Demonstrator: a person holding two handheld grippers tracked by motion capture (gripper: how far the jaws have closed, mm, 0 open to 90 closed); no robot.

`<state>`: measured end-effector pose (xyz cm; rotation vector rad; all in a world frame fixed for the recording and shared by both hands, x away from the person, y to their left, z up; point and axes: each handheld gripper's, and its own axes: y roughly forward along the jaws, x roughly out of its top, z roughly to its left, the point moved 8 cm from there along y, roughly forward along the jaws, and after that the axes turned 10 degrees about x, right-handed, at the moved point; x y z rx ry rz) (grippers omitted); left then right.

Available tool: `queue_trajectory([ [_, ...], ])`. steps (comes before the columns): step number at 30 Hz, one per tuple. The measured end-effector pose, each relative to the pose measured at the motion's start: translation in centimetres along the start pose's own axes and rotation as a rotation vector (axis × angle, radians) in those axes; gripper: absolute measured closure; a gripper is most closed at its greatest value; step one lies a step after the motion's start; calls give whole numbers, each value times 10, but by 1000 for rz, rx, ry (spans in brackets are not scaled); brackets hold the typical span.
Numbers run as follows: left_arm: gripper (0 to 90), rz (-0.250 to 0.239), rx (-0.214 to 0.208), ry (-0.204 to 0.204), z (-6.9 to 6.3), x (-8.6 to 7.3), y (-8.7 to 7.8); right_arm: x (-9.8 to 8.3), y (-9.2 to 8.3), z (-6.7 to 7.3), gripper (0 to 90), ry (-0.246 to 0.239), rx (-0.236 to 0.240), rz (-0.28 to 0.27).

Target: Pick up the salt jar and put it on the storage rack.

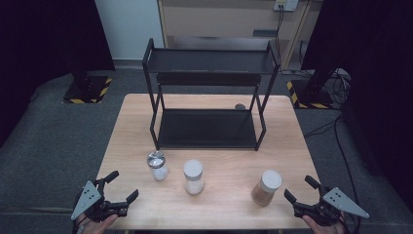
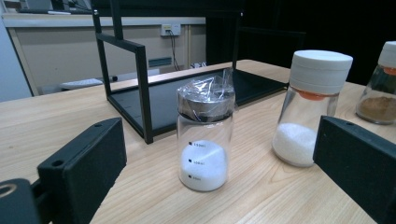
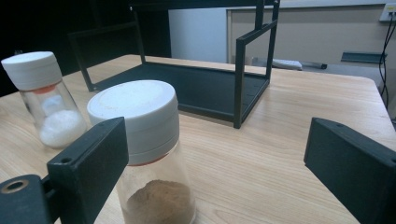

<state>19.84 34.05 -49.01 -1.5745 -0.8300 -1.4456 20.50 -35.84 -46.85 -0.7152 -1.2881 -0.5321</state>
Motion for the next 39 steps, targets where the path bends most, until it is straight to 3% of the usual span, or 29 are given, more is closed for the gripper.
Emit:
queue_trajectory([
  [9, 13, 3, -13, -24, 3, -1, 1, 0, 1, 1, 66, -6, 4, 4],
  [39, 10, 34, -20, -39, 2, 2, 6, -2, -2, 2, 62, 12, 7, 9],
])
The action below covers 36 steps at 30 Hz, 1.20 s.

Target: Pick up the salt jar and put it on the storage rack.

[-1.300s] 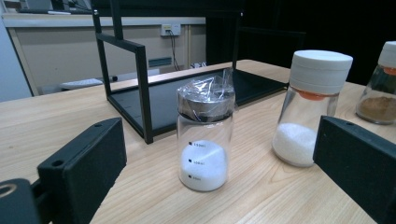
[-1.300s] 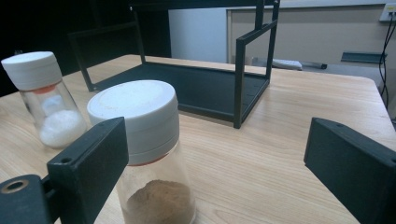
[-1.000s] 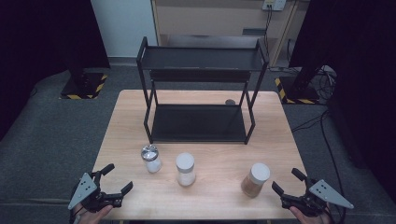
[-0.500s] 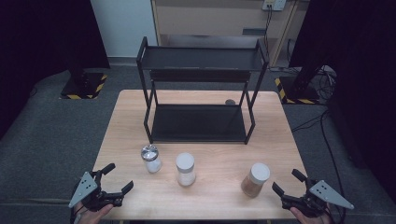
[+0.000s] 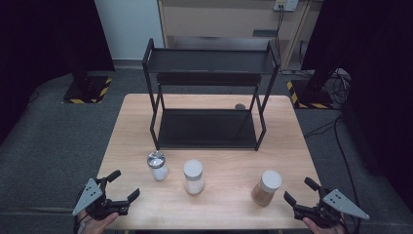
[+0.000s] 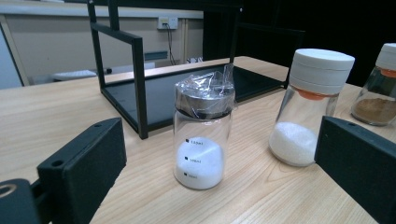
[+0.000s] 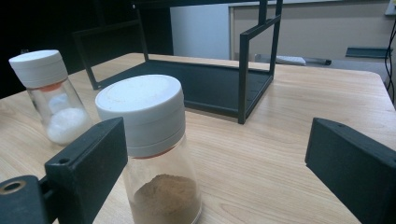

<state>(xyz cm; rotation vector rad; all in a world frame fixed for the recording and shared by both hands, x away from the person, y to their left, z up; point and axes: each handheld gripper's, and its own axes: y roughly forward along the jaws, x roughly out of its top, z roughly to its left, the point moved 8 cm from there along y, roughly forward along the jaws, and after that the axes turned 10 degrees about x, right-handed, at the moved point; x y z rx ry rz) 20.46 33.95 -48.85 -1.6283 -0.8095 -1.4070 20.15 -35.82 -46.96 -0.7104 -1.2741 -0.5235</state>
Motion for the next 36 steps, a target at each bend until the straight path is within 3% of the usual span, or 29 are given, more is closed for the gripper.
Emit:
queue_trajectory([
  [9, 7, 29, 2, 16, -4, 12, 6, 0, 0, 0, 62, -7, 2, 0],
  [21, 4, 56, 12, 75, -3, 46, 7, 0, 0, 1, 62, -10, 5, 0],
  [36, 2, 106, 18, 96, -7, 61, 28, 1, -1, 1, 63, -9, 2, -3],
])
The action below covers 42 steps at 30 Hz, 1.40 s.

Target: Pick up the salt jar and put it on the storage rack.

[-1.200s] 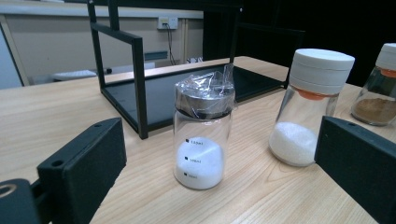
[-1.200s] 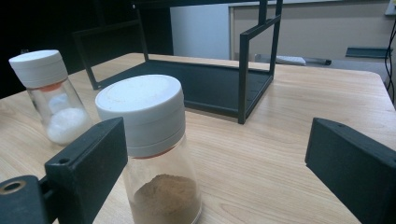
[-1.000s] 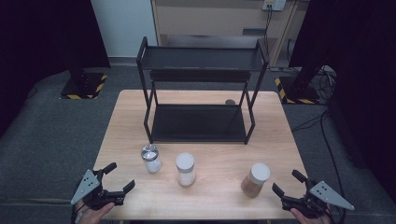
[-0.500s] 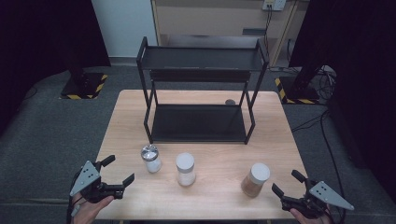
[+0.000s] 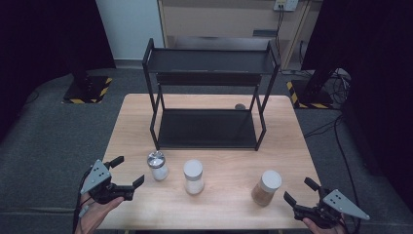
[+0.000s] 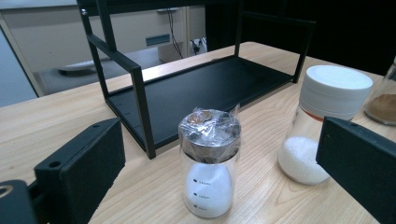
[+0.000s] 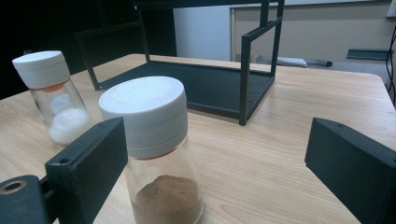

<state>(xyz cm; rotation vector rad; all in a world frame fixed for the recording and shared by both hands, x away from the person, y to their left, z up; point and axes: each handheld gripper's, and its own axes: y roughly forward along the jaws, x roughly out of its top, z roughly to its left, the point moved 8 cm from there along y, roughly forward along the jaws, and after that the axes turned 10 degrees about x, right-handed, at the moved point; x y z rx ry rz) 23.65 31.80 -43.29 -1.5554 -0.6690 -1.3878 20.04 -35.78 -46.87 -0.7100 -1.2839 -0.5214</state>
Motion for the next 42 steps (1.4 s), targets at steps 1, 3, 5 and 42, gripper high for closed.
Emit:
queue_trajectory([
  [1, 2, 5, -3, -2, -1, 0, 3, 0, 0, 0, 63, 0, 0, -1],
  [3, 2, 12, -5, 0, -1, 1, 7, 0, 0, 0, 63, 3, -1, -1],
  [5, 2, 18, -7, -1, -2, 1, 10, 0, 0, 0, 63, 1, -1, -1],
  [42, 78, 109, -21, 0, -7, -8, 82, 0, -1, 0, 68, -3, 3, -2],
])
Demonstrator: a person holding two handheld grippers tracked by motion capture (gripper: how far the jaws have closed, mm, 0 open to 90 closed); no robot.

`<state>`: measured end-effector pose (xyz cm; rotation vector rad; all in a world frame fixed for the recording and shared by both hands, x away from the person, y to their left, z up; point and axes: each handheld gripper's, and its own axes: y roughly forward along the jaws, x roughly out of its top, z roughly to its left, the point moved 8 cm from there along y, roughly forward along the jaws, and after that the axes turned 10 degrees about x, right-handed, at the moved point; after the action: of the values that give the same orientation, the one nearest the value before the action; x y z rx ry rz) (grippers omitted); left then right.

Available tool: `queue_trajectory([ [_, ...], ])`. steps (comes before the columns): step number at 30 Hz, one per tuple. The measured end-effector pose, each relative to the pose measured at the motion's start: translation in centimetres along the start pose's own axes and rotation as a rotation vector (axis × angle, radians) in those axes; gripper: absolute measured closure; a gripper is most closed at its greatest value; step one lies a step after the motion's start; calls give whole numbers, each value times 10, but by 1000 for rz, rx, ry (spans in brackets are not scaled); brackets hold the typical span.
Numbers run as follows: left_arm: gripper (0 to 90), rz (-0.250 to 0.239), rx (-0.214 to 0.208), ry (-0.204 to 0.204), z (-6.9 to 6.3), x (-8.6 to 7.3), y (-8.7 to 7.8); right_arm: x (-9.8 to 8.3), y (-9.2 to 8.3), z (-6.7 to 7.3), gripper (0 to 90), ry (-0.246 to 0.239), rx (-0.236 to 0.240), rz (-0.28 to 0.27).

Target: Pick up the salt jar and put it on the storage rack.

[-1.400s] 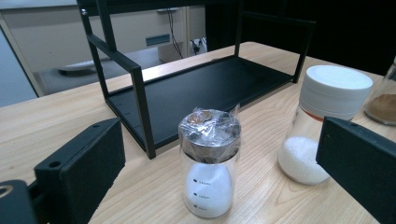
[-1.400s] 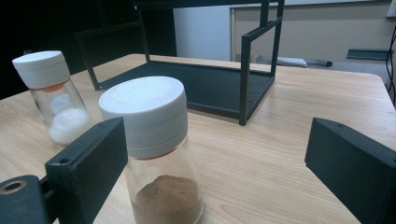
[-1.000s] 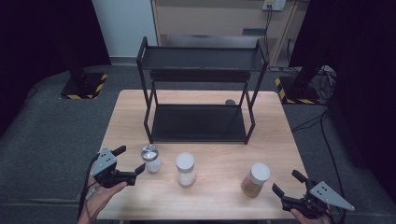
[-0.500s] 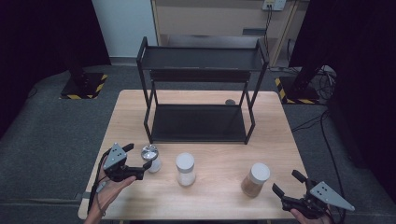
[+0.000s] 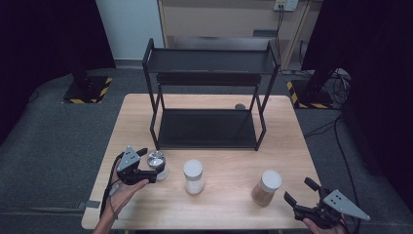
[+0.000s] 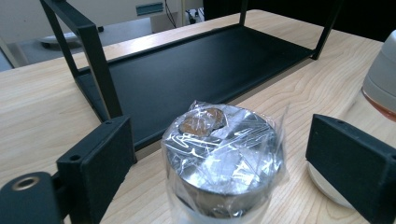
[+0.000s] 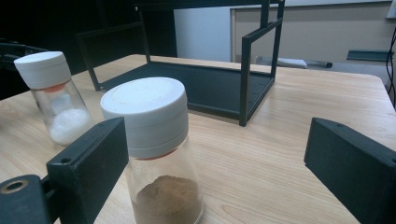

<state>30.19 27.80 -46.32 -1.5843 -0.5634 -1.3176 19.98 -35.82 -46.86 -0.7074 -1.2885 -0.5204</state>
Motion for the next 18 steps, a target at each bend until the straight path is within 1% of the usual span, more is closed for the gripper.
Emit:
queue_trajectory([
  [4, 101, 2, -3, -7, -1, -3, 5, 0, 0, 0, 68, 0, 0, 0],
  [6, 117, 0, -5, -21, 0, -6, 7, 0, 0, 0, 68, 0, 0, 0],
  [7, 127, -1, -3, -21, -1, -7, 8, 0, 0, 0, 69, 0, 0, 0],
  [9, 160, -10, 1, -18, -1, -8, 8, 0, 0, 0, 68, -1, 1, 0],
  [11, 183, -14, 2, -24, 0, -9, 8, 0, 0, 0, 69, -1, 1, 1],
  [12, 201, -24, -3, -28, 0, -10, 9, 0, 0, 0, 68, -1, 1, 0],
  [13, 225, -24, -3, -28, 0, -10, 9, 0, 0, 0, 68, -1, 1, 0],
  [14, 225, -28, -2, -25, 0, -11, 9, 0, 0, 0, 69, -1, 1, 1],
  [16, 265, -30, -12, -26, 0, -12, 10, 0, 0, 0, 69, -2, 0, 1],
  [18, 283, -28, -12, -26, 0, -14, 11, 0, 0, 0, 69, -2, 0, 1],
])
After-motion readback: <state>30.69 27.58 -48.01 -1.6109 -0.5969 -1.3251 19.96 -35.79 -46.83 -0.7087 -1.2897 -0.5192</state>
